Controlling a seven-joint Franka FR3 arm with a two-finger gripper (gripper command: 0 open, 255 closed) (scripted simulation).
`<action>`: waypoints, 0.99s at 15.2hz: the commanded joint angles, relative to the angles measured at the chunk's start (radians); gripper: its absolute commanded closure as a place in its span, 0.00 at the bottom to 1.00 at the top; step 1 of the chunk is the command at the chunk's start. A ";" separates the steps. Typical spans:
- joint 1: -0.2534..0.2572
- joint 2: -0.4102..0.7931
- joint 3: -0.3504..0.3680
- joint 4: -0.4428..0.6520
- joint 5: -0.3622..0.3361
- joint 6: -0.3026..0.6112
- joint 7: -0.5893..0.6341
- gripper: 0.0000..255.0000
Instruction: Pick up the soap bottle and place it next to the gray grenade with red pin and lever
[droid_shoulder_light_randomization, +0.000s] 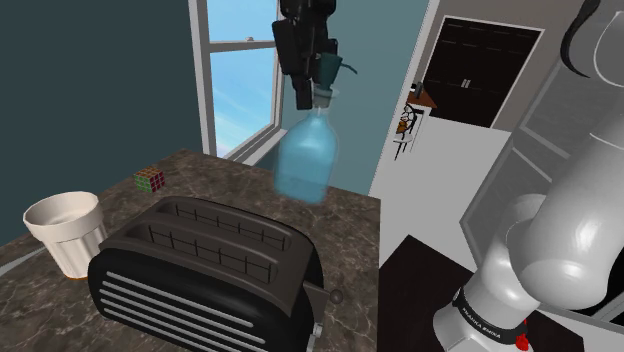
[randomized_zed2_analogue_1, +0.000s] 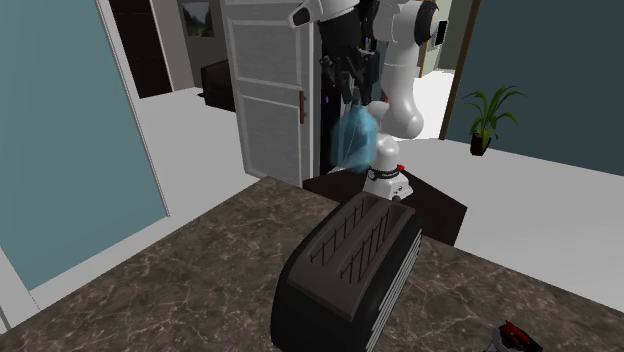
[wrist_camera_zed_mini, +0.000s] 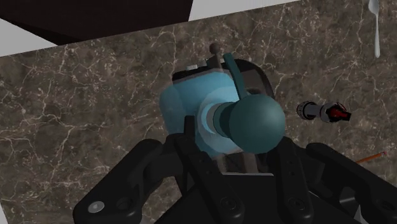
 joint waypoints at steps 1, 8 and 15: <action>0.021 -0.003 0.024 -0.003 0.014 0.012 0.049 1.00; 0.103 0.016 0.121 0.011 0.050 0.063 0.230 1.00; 0.200 0.099 0.224 0.089 0.046 0.114 0.424 1.00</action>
